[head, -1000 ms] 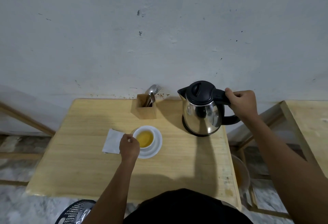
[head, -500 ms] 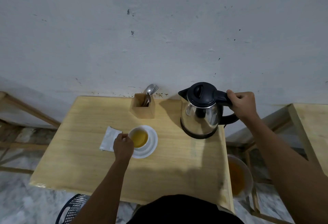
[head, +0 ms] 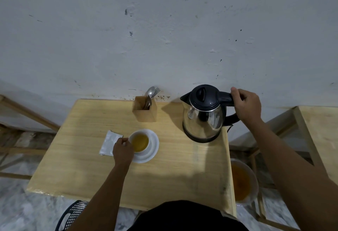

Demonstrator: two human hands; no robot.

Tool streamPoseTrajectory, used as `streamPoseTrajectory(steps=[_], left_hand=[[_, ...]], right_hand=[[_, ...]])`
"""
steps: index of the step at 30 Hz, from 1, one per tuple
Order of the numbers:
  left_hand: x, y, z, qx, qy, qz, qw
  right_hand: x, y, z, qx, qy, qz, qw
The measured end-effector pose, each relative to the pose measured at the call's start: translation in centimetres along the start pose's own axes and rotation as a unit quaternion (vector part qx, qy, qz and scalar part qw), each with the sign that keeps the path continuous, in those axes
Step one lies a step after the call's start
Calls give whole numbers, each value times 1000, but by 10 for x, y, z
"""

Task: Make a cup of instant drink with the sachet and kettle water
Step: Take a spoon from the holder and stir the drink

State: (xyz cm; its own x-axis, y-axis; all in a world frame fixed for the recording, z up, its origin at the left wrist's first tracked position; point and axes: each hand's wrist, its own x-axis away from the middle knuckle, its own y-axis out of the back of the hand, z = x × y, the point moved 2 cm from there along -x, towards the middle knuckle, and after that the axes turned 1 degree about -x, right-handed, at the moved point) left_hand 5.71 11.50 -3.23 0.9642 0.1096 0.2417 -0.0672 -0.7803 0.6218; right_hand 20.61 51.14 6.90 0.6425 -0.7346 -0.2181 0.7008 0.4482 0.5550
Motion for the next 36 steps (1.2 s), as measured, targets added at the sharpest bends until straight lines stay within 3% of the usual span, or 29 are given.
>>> streamPoseTrajectory(steps=[7,11,13,15,16,18,20,22,27,36], left_hand=[[0,4,3,21,-14,18,1000],[-2,6,4,26,-22,28,999],[-4,7,5,22,-29,39,999],[-4,9,5,22,-39,52,998],[-4,11,6,26,-39,60,997],[-5,12,7,33,-37,74,996],[-8,14,8,31,-52,90,994],[-12,17,10,34,-62,115,991],[-25,29,14,43,-70,189,979],[-41,42,9,4,-111,268,957]], right_hand=[[41,-18,37,43,51,-93,993],[70,-39,78,74,172,-146,971],[85,-57,104,51,249,-125,959],[96,-79,125,30,285,-54,957],[99,-93,131,26,256,3,966],[98,-119,139,22,113,143,983],[93,-145,143,-3,-19,247,969],[87,-169,144,4,-84,293,953],[69,-221,131,13,-194,276,941],[54,-260,129,51,-233,144,960]])
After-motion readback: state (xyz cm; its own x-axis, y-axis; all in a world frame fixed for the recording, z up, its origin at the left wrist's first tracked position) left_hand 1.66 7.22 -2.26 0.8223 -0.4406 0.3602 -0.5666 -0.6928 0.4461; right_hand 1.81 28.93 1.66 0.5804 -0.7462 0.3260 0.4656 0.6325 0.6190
